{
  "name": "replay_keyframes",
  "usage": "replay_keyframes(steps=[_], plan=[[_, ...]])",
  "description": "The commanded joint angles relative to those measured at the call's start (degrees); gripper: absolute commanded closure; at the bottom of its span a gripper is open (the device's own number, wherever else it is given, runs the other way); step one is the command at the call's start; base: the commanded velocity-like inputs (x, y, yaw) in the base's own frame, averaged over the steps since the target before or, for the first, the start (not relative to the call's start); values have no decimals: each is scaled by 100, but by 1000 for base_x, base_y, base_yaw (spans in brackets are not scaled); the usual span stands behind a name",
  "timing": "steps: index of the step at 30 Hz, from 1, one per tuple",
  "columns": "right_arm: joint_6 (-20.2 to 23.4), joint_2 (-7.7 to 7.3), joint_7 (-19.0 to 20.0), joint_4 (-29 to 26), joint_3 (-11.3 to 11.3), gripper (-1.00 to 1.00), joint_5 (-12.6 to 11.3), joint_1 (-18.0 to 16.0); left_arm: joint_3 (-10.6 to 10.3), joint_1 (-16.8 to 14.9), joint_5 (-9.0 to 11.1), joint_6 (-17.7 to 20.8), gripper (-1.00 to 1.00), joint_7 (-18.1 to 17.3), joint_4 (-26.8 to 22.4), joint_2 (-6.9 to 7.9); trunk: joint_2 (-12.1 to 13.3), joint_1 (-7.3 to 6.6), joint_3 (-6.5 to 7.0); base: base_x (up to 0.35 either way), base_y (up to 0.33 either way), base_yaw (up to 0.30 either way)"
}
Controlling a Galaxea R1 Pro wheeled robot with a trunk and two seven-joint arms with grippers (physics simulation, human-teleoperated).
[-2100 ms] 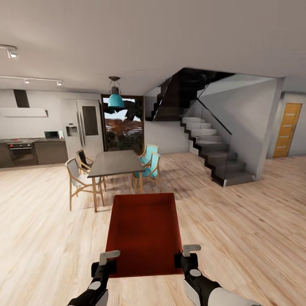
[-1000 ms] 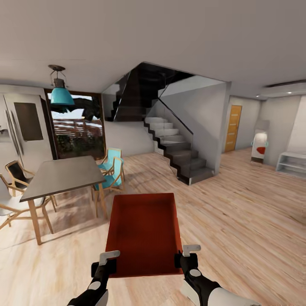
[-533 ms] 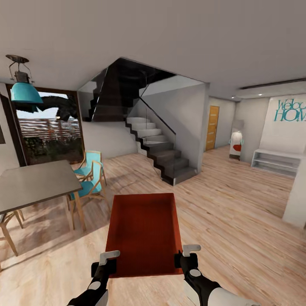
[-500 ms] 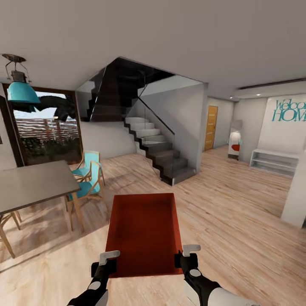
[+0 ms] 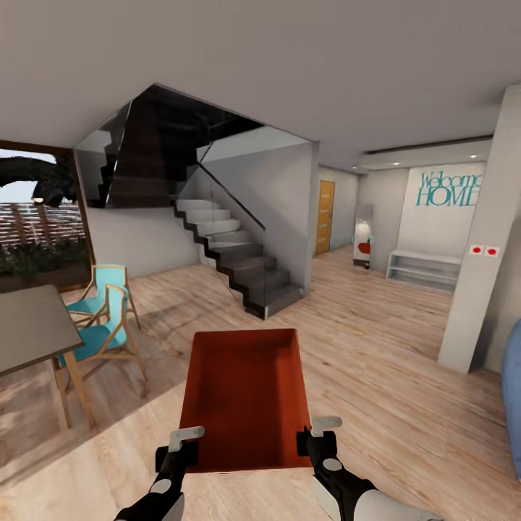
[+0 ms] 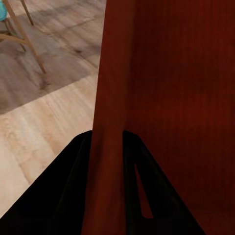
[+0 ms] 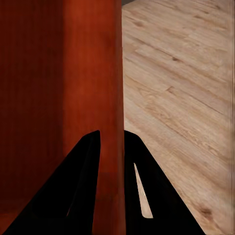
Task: Move the two storage containers from the living room to the garage. In the garage, place one container on the floor and stack the other container on top of it (either order is fine).
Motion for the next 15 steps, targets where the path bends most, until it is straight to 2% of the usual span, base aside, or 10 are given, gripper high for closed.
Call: replay_keyframes(steps=[1,15], plan=[[8,4,43,8,-75,100,-40,-1,188,-8,-115,13,100,-4,-26,-12,-6,5,-7,323,0,-282],[8,4,43,8,-75,100,-40,-3,185,-8,-115,13,100,-5,-27,-11,-6,5,-7,323,0,-282]])
